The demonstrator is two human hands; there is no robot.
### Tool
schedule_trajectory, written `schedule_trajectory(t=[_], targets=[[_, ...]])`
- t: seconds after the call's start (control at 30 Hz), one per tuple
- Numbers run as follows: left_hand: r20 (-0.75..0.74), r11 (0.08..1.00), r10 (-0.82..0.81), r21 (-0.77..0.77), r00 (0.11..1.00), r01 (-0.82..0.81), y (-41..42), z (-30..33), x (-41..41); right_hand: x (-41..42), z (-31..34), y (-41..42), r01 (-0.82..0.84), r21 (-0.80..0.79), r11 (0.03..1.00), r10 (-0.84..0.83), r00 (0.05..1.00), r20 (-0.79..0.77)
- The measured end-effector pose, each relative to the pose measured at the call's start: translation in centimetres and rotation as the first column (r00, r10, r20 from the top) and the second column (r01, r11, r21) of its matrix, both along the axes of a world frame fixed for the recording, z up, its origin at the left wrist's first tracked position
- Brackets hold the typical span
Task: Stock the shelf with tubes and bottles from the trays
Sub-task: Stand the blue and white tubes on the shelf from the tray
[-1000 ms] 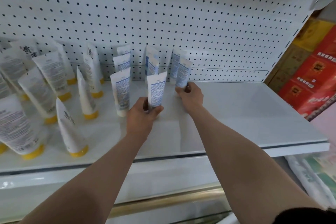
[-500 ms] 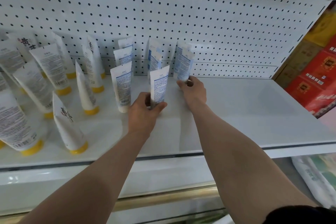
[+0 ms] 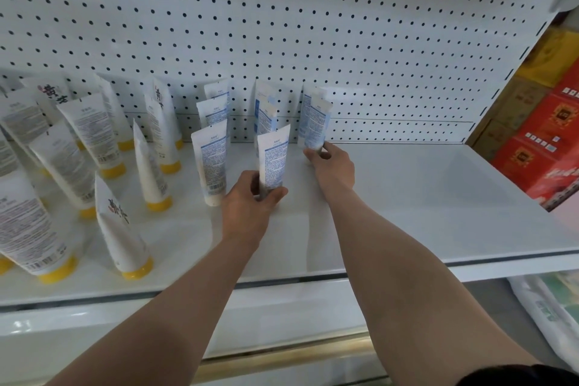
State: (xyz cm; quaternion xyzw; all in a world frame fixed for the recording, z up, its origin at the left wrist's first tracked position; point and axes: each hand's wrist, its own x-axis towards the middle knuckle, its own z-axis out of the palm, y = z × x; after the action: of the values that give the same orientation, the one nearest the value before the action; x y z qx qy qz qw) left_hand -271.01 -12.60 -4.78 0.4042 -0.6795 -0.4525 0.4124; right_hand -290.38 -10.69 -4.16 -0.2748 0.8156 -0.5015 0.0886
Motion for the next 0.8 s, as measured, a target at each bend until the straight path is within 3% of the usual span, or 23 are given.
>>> schedule_trajectory(t=[0.8], targets=[[0.015, 0.999, 0.005, -0.05, 1.0, -0.004, -0.26, -0.39, -0.08, 0.31, 0.24, -0.05, 0.031, 0.057, 0.998, -0.03, 0.999, -0.022]])
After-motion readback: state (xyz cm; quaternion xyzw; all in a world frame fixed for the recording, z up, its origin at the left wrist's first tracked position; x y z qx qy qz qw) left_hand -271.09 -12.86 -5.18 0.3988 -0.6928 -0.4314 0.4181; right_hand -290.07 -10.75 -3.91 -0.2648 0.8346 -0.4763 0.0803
